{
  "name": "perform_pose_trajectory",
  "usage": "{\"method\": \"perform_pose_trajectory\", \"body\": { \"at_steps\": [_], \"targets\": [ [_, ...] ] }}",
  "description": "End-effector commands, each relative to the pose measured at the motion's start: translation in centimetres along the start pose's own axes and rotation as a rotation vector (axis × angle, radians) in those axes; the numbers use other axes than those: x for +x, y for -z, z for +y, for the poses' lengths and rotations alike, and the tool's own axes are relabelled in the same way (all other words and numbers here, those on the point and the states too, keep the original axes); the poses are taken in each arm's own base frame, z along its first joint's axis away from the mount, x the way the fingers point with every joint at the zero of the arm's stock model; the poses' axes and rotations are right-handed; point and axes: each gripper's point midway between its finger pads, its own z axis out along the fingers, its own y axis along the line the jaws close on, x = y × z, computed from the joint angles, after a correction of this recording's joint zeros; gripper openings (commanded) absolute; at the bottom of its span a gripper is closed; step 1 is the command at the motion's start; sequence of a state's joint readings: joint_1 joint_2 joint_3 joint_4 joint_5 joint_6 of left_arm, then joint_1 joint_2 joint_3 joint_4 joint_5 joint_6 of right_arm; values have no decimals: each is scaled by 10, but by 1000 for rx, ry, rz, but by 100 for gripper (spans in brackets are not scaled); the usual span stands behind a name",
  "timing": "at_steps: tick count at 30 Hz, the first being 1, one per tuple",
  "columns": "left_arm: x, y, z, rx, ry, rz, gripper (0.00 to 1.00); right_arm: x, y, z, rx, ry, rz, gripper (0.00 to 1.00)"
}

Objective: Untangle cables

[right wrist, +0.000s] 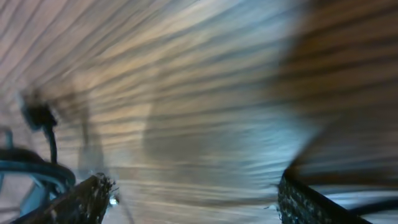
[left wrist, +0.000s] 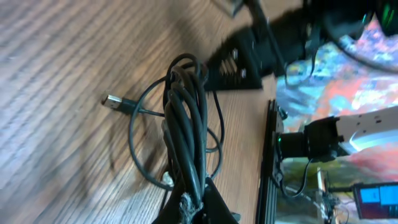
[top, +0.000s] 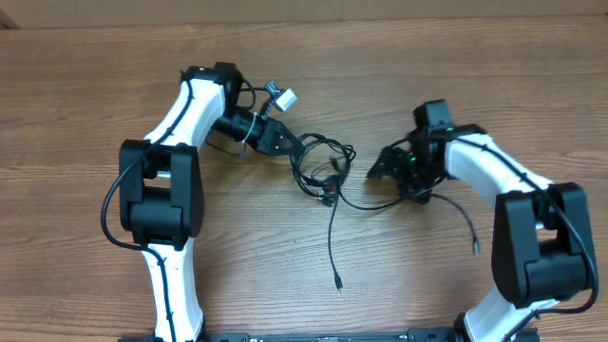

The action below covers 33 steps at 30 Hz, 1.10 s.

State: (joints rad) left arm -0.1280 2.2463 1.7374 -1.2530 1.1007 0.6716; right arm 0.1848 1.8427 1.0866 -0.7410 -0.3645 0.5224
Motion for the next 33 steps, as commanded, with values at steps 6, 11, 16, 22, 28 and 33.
{"method": "perform_pose_trajectory", "body": {
  "at_steps": [6,11,16,22,28,33],
  "targets": [
    [-12,25,5,34,-38,-102,4,59,-39,24,-12,20,141,85],
    [-12,27,6,30,-35,-106,4,80,-45,66,-149,125,191,83],
    [-12,27,7,27,-35,-104,4,87,-48,84,-192,158,187,82],
    [-11,27,7,24,-35,-101,4,102,-15,138,-545,348,305,75],
    [-11,27,8,21,-35,-98,4,80,13,151,-653,365,273,66],
    [-9,27,9,12,-34,-90,4,56,20,139,-652,310,229,83]
  ]
}}
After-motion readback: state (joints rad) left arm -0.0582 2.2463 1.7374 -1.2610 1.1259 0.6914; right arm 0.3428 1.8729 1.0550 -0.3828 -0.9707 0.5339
